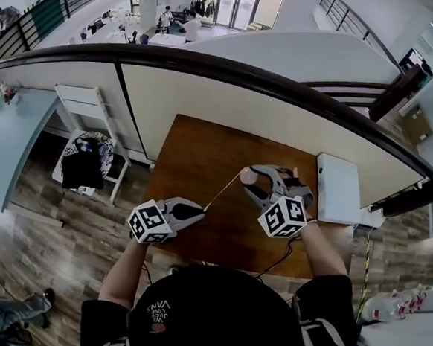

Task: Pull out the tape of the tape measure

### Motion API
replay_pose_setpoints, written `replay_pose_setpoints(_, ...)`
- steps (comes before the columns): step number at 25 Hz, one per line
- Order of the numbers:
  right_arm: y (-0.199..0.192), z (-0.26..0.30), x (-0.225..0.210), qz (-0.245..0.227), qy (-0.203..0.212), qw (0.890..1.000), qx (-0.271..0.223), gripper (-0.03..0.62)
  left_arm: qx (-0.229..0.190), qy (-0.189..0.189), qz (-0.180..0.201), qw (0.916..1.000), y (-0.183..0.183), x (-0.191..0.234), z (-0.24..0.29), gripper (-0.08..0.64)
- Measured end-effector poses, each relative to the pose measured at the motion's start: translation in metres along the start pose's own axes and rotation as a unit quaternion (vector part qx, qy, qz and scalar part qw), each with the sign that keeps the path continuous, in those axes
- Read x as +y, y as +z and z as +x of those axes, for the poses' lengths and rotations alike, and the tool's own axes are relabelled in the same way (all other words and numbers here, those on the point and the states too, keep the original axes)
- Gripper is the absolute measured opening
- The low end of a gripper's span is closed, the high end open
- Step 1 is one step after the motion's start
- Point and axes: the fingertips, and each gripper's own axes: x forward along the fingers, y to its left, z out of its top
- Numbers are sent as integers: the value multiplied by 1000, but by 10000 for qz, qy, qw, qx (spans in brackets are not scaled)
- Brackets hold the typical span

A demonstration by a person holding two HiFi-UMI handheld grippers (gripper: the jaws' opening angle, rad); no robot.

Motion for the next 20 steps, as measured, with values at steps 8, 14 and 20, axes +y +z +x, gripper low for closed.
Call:
replay_pose_setpoints(8, -67, -3, -28, 1076, -380, 9920, 531, 215, 536, -175, -430, 9975, -39, -2, -2, 15)
replay_pose_setpoints(14, -101, 9, -1, 1602, -111, 9847, 677, 215, 343, 464, -654, 9962, -39, 37, 4, 17)
replay_pose_setpoints(20, -138, 29, 18, 2259, 12, 9716, 709, 215, 450, 974, -853, 9906, -44, 84, 36, 18)
